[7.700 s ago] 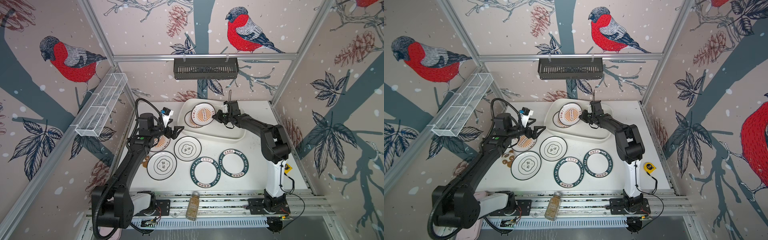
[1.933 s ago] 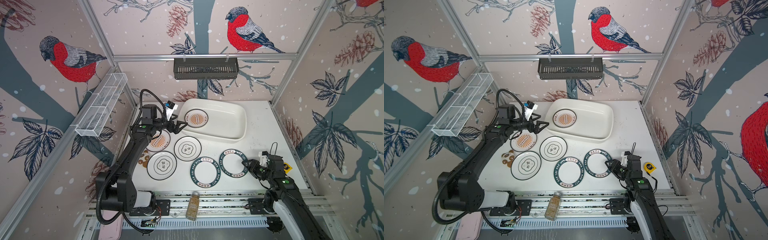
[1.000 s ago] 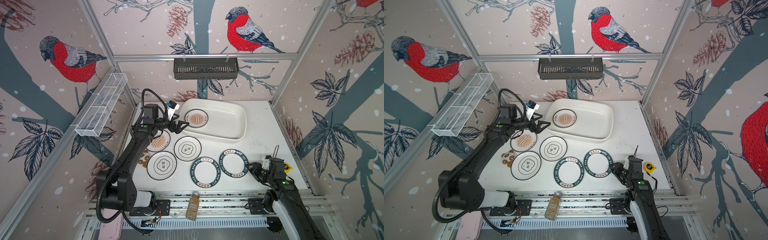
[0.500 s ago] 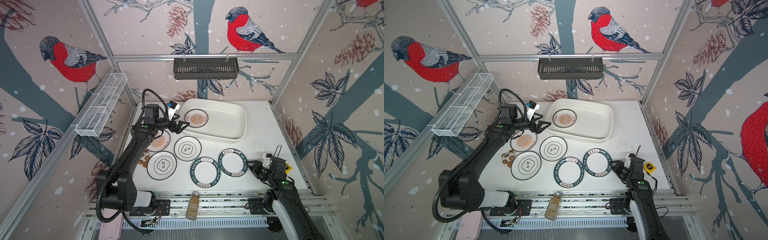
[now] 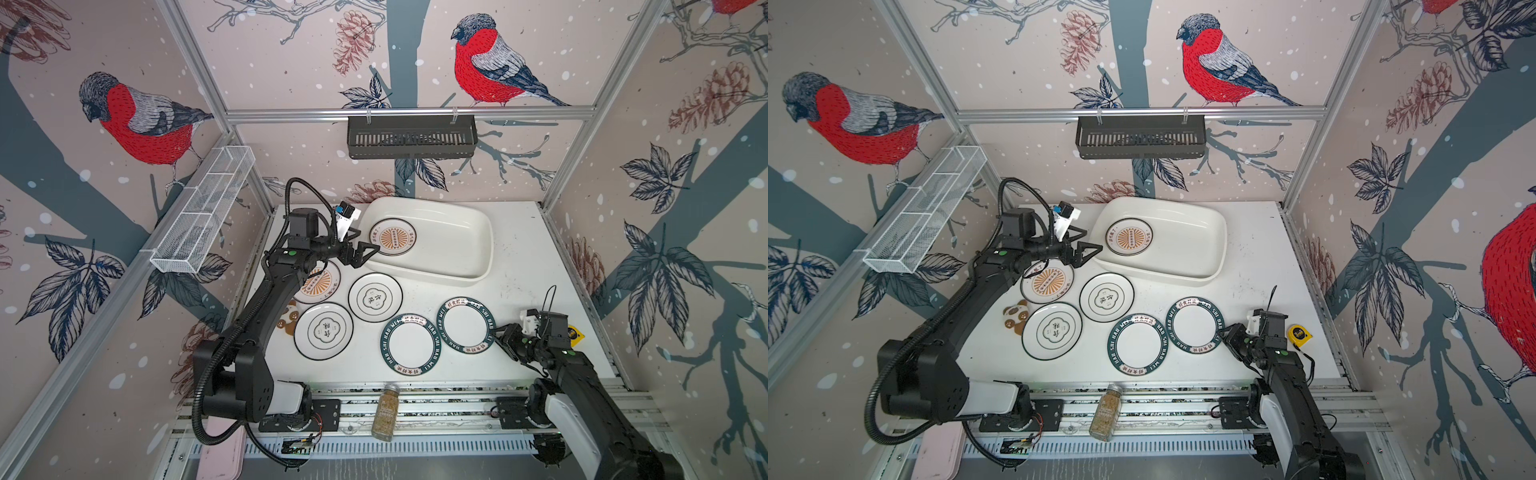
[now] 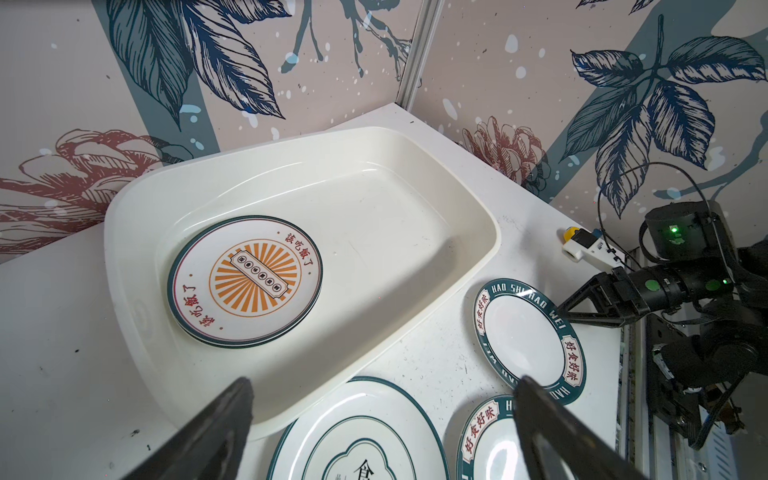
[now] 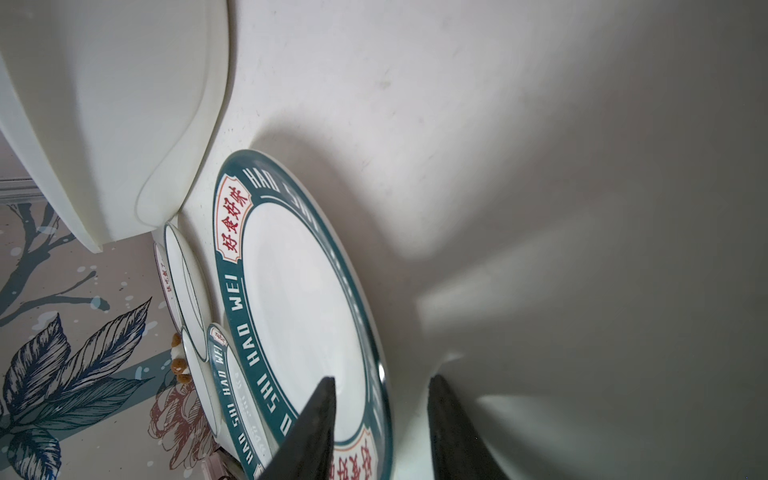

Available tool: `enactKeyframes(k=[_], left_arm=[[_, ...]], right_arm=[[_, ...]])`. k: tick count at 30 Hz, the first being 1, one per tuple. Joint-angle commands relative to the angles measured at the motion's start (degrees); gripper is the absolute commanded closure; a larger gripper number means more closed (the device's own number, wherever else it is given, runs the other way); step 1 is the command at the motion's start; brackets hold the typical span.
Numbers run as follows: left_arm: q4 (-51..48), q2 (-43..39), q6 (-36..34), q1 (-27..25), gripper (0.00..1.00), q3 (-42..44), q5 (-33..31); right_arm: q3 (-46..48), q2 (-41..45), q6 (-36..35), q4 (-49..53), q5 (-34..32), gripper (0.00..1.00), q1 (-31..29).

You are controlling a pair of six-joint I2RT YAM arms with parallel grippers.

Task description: Place the plates into the plastic bin on the countertop

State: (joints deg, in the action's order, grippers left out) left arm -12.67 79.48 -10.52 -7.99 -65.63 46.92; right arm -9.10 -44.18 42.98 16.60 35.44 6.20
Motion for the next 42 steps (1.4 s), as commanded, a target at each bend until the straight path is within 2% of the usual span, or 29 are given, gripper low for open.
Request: enactKeyframes(k=[1,14,23,27,29,33,42], left_arm=[[2.11,-0.42,-0.57,-0.08,0.04,0.21,1.93],[4.49,-1.69,-0.13,-0.05,0.04,2.94,2.81],[5.21,-1.88,0.63,-0.1,0.04,3.39,3.36],[5.43,-1.78,0.74,-0.16,0.04,3.35,3.36],[5.5,-1.71,0.8,-0.16,0.04,3.38,3.33],[5.57,-1.61,0.94,-0.24,0.04,3.37,3.36],[6.07,-1.61,1.37,-0.53,0.04,3.6,3.36]], right_arm=[[-0.2,-2.06,-1.66,-0.8,0.76,0.62,0.53],[-0.17,-6.71,-2.36,-4.36,0.25,0.7,0.98],[-0.65,-9.87,-4.22,-3.99,0.51,0.82,1.71],[-0.57,-9.53,-4.3,-4.21,0.92,0.82,1.99],[-0.7,-9.68,-4.31,-4.19,0.78,0.76,2.07],[-0.91,-10.47,-4.31,-5.17,1.45,0.74,2.23],[-1.53,-14.01,-4.48,-8.83,2.79,0.74,2.22]])
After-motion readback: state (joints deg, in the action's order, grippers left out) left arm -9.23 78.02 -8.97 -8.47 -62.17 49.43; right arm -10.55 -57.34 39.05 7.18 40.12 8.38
